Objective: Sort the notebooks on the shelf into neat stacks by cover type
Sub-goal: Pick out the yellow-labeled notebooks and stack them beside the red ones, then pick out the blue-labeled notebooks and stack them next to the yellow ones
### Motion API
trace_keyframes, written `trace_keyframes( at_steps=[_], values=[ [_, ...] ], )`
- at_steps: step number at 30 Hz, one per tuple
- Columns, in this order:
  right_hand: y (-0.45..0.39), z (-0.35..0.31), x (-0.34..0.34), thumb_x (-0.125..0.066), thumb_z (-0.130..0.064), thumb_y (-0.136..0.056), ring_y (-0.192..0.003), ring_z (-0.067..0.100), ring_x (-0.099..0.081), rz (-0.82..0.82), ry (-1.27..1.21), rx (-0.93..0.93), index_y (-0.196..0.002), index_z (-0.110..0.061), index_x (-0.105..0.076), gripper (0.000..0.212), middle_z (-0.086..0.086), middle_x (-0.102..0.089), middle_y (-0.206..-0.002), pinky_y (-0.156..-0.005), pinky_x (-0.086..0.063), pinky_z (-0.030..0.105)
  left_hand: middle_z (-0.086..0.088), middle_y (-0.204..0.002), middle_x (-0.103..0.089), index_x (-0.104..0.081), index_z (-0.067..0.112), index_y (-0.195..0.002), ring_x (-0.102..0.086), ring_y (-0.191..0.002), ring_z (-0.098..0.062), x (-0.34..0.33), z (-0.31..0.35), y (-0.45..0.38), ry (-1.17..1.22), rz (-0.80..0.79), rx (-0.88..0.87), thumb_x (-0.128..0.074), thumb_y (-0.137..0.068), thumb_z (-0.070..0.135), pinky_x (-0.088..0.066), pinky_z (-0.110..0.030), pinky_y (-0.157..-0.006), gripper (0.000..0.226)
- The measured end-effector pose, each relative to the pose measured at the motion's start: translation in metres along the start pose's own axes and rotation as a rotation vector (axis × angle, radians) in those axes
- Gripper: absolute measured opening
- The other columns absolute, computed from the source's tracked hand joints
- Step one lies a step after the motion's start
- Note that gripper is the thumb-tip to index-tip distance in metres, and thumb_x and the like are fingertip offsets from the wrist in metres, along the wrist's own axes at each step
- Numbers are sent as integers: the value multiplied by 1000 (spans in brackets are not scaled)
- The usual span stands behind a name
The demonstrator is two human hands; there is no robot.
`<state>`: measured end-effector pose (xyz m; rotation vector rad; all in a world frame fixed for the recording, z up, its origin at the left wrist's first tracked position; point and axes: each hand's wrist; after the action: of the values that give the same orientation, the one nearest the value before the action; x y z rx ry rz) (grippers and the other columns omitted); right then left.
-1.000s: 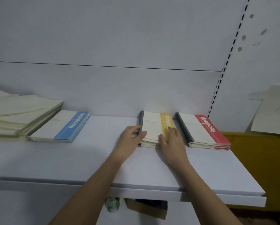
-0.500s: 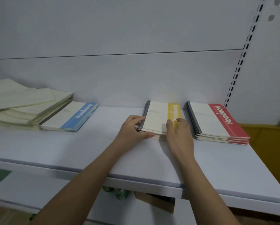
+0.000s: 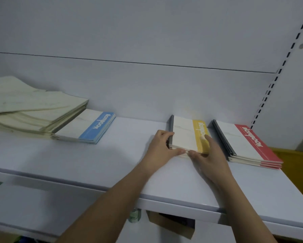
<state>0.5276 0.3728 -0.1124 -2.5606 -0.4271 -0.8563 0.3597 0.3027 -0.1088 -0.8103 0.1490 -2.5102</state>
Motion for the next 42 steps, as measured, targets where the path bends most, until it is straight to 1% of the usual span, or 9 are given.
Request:
trace_keyframes(
  at_steps=[8,11,15,21,23,28,33,38,42],
  values=[
    [38,-85,-47,-51,-20,-98,-111,20,-52,455,-23,210,-121,-14,-58,24,4,-58,-118,-94,-44,38,3,-121,-58,-61,21,-124,-56,-109,-13,91,-22,23,20,-5,-55,-60,-94,32,-44,-28,-98,32],
    [47,-137,-103,-50,-18,-98,-102,14,-55,299,-27,341,-116,-13,-61,21,-3,-60,-110,-90,-45,31,12,-95,-64,-69,25,-105,-62,-91,-11,164,-52,48,-65,33,-9,-57,-94,28,-50,-27,-85,16],
    [40,-201,-175,-52,-30,-99,-110,16,-50,25,135,425,-122,-17,-58,28,-2,-58,-121,-89,-39,24,11,-95,-69,-70,27,-98,-64,-89,-12,250,-100,80,-307,7,73,-56,-92,31,-52,-32,-84,16],
    [15,-255,-253,-49,-62,-90,-146,25,-19,-275,466,410,-151,-21,-27,76,2,-23,-159,-116,-22,41,8,-94,-69,-72,21,-94,-62,-88,-12,314,-152,94,-356,94,40,-57,-92,21,-50,-29,-82,15],
    [9,-260,-264,-45,-67,-89,-145,28,-21,-336,548,395,-150,-23,-26,78,0,-25,-157,-115,-24,42,8,-93,-69,-73,18,-93,-63,-84,-6,321,-161,92,-213,143,52,-59,-92,14,-47,-13,-75,15],
    [12,-276,-249,-46,-64,-91,-99,26,-58,-305,662,352,-122,-23,-55,53,3,-62,-118,-80,-46,34,6,-72,-66,-69,16,-82,-57,-66,-7,323,-165,87,-31,193,115,-60,-91,16,-41,-21,-59,14],
    [28,-283,-224,-42,-64,-92,-99,25,-57,-410,709,334,-128,-22,-54,57,5,-61,-120,-82,-46,32,6,-64,-63,-69,12,-73,-56,-60,-4,322,-157,92,106,199,138,-62,-87,13,-39,-13,-54,15],
    [32,-278,-232,-50,-39,-96,-91,25,-60,-159,798,418,-113,-29,-67,25,0,-68,-107,-70,-43,31,-6,-75,-66,-65,8,-77,-63,-76,-27,322,-145,97,205,280,134,-56,-90,14,-51,-36,-67,16],
    [30,-273,-225,-49,-58,-92,-95,26,-60,-257,658,360,-123,-36,-64,41,2,-68,-113,-67,-39,30,-6,-75,-67,-65,11,-80,-60,-69,-23,325,-139,94,187,297,162,-54,-92,14,-52,-39,-65,16]
  ],
)
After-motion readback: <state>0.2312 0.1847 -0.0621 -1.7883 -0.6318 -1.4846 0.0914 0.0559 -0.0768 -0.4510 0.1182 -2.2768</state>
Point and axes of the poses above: each hand's wrist, its own y-axis away from the middle knuckle, its own x-axis out of the back of the hand, z = x × y
